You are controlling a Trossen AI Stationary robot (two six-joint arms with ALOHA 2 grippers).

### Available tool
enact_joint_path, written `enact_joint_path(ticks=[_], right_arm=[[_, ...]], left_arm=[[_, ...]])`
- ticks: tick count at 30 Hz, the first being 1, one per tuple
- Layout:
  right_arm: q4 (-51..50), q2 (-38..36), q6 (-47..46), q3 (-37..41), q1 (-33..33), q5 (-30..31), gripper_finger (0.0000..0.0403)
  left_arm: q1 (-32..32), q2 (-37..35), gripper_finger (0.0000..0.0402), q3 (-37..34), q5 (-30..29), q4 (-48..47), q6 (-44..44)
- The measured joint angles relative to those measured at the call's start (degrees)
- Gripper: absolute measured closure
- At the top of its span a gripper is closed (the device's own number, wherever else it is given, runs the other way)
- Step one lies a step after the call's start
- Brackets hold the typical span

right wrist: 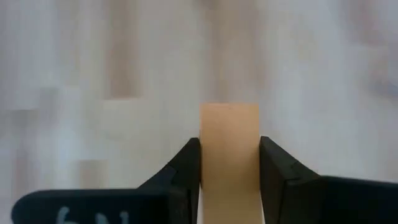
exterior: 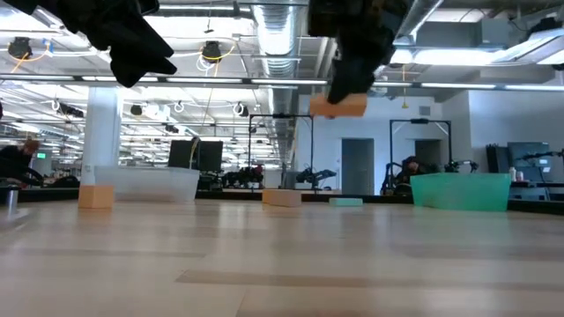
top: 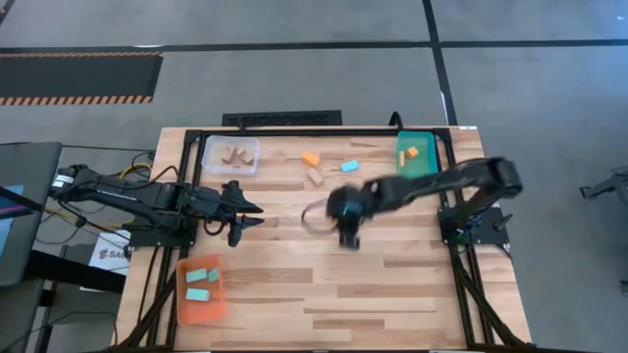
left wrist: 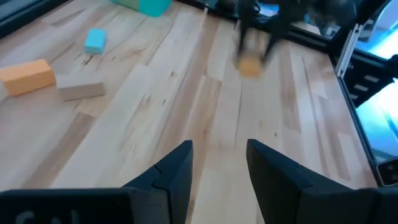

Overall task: Sort & place blocks by color
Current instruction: Put the orange block into the light blue bin

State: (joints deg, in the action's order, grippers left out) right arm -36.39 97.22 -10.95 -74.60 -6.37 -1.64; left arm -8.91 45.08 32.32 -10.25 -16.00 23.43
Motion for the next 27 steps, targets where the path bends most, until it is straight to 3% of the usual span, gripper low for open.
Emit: enact_joint_path(ticks=[10,21,27], right_arm=[[-21.97,-16.47,-3.47,0.18,18.43,11.21,0.0293],[-20.24,-26.78,-4.61,15.17,50.56,13.28,0.0293],[-16.64,-26.11,-4.67,20.0,59.3,12.01,0.0293]], left_arm=[[0.0,0.0,0.0265,0.0,-3.03,0.05,3.6],[5.11,0.0,0.0265,0.0,-5.39,0.23,8.34],[11.47,0.0,0.0265,0.0,-2.16,0.56,9.52]])
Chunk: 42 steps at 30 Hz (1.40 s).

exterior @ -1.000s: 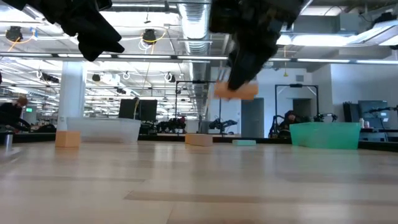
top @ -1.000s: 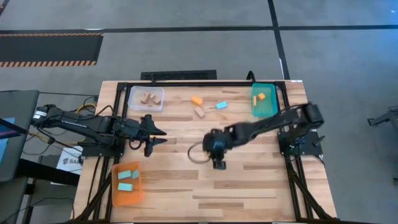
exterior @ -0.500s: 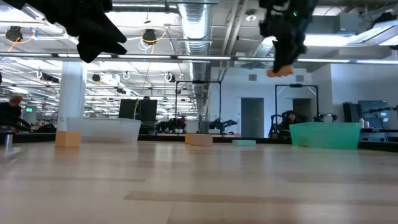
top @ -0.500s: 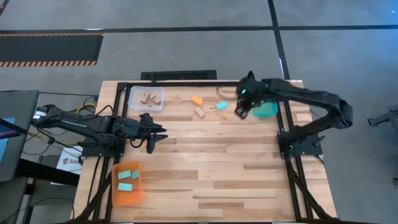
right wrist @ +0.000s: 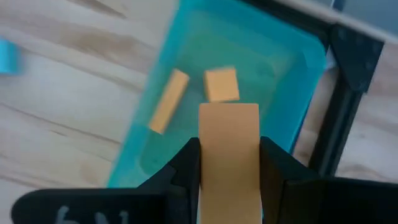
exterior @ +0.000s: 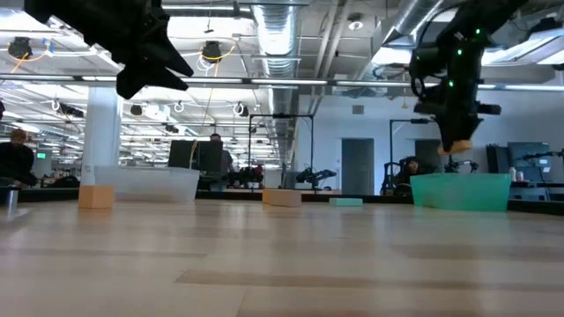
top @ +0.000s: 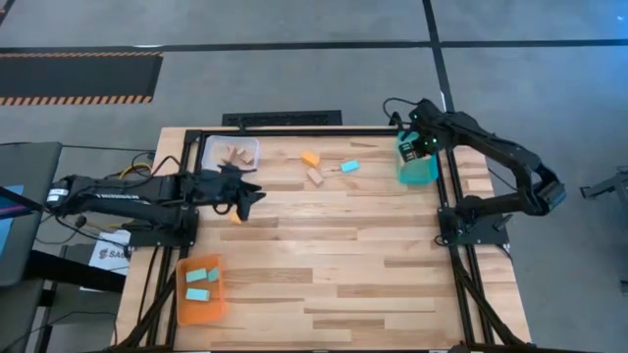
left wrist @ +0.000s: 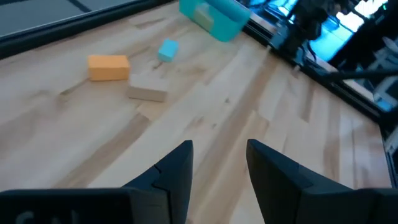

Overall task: Sort & place blocks by color
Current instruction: Put the orange block into the light blue bin

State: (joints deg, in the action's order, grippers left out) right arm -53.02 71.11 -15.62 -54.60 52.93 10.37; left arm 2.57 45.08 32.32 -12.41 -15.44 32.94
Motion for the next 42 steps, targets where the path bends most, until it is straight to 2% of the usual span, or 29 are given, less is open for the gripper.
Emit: enact_joint_path(ticks=[7,14,18,24,33,42], right_arm=[[0.09,3.73,0.38,0.85,1.11,0.16,0.0282],[-0.68,8.5,-0.87,0.85,1.17,0.19,0.0172],[-0.85,10.96,-0.72,0.82,1.17,0.08,0.0135],[0.12,11.3,-0.43,0.82,1.16,0.13,0.0128],[1.35,4.88,-0.43,0.82,-1.06,-2.81,0.0128],[5.21,-2.54,-5.02,0.78,-8.22,-6.07,0.0128]], left_arm=[[5.52,0.0,0.0265,0.0,1.32,1.63,0.54],[6.67,0.0,0.0265,0.0,2.22,4.12,-0.25],[6.67,0.0,0.0265,0.01,3.38,4.15,-0.3],[6.65,0.0,0.0265,0.02,4.69,2.47,-0.81],[6.67,0.0,0.0265,0.02,5.7,-10.74,0.08],[9.88,0.02,0.0265,0.02,4.68,-20.09,13.95]])
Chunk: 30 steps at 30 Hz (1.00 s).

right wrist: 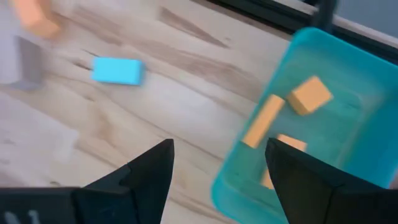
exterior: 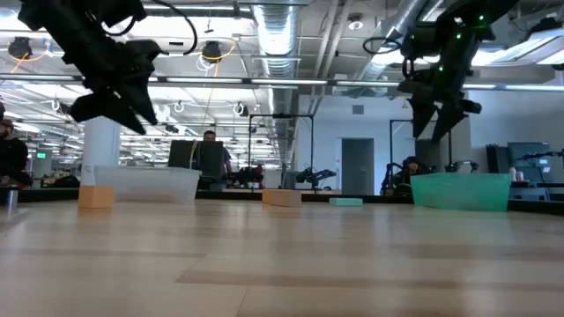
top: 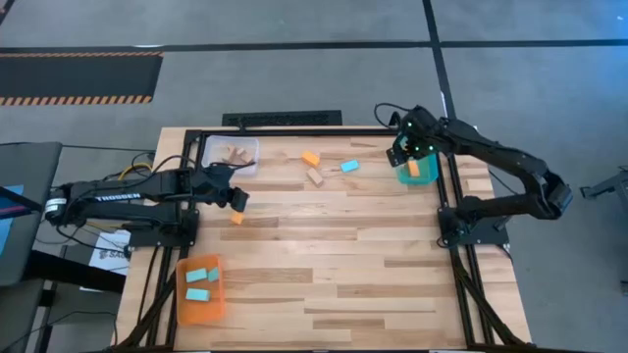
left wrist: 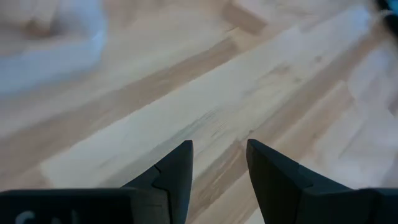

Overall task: Sort & place blocks by color
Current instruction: Put the orange block into the light blue bin

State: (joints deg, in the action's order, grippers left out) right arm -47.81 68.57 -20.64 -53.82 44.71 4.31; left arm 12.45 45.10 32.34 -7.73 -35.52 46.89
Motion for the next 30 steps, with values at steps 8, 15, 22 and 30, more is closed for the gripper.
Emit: enact_joint_path(ticks=[8,15,22,30], right_arm=[[2.55,-3.26,-3.51,0.0,-7.41,-0.1,0.0127],[5.76,-3.35,-4.51,0.0,-12.45,-0.08,0.0127],[8.03,-2.9,-4.47,0.0,-14.87,-0.09,0.0127],[7.97,-2.9,-3.19,0.0,-15.43,-0.03,0.0127]], left_arm=[[1.22,0.0,0.0265,0.0,-0.07,-12.15,11.65],[0.86,0.08,0.0264,0.0,0.75,-13.38,14.31],[-1.59,3.97,0.0225,0.02,1.07,-12.16,14.66],[-3.34,12.43,0.0162,0.02,2.21,-11.74,16.55]])
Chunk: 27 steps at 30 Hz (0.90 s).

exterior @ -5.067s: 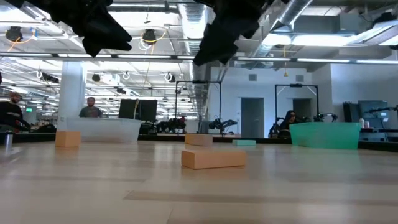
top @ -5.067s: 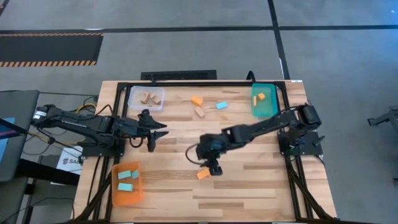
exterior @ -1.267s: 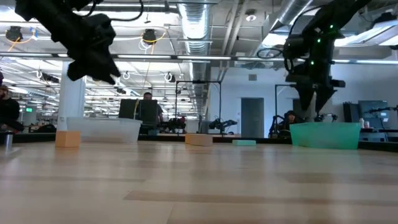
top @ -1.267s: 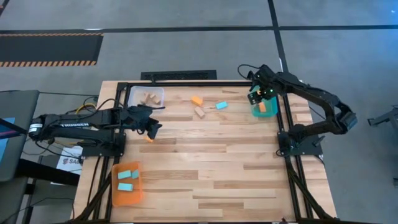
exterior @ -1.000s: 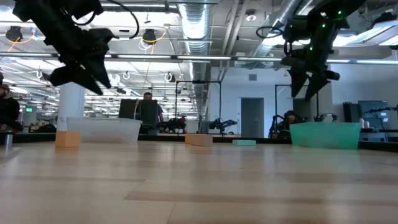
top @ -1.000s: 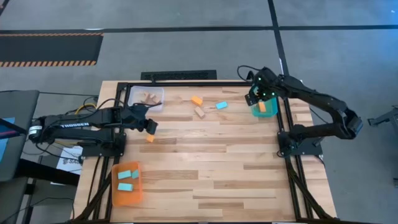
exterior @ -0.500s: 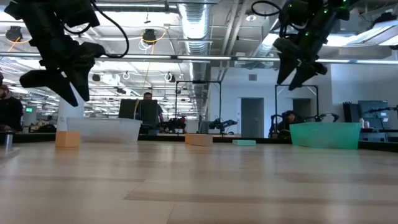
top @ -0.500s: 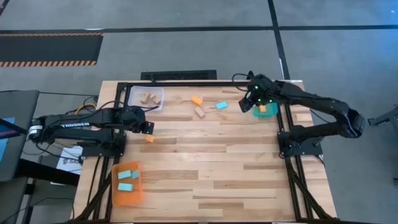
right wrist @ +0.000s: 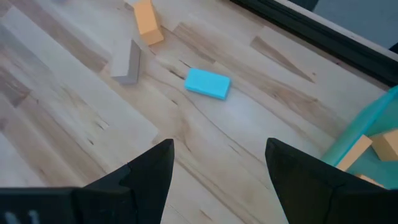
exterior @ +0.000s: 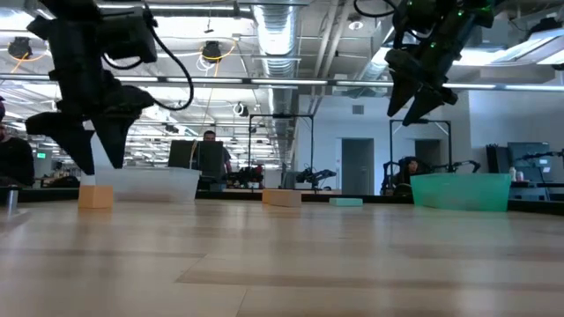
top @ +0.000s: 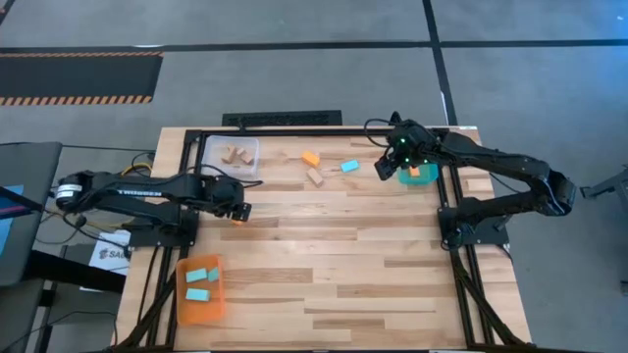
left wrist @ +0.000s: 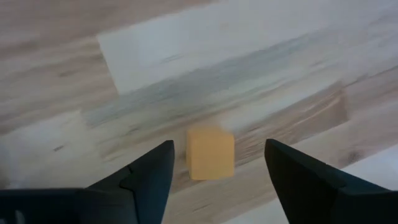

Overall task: Sort & place blocks by color
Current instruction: Put the orange block into the light blue bin

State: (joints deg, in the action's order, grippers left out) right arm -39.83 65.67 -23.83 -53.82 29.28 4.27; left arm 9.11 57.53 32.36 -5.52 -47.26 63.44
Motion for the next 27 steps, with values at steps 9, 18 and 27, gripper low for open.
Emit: enact_joint_path(ticks=[9,18,27], right_arm=[[-0.03,0.0,1.42,0.0,0.07,0.0,0.0127],[-0.24,0.0,2.97,0.0,0.11,0.02,0.0127],[-0.59,0.0,3.51,0.0,0.11,0.02,0.0127]], left_arm=[[-1.66,8.31,0.0146,0.0,1.23,2.18,0.03],[-2.59,13.47,0.0154,0.0,1.78,4.5,1.27],[-2.78,14.65,0.0268,0.0,0.79,4.87,1.46]])
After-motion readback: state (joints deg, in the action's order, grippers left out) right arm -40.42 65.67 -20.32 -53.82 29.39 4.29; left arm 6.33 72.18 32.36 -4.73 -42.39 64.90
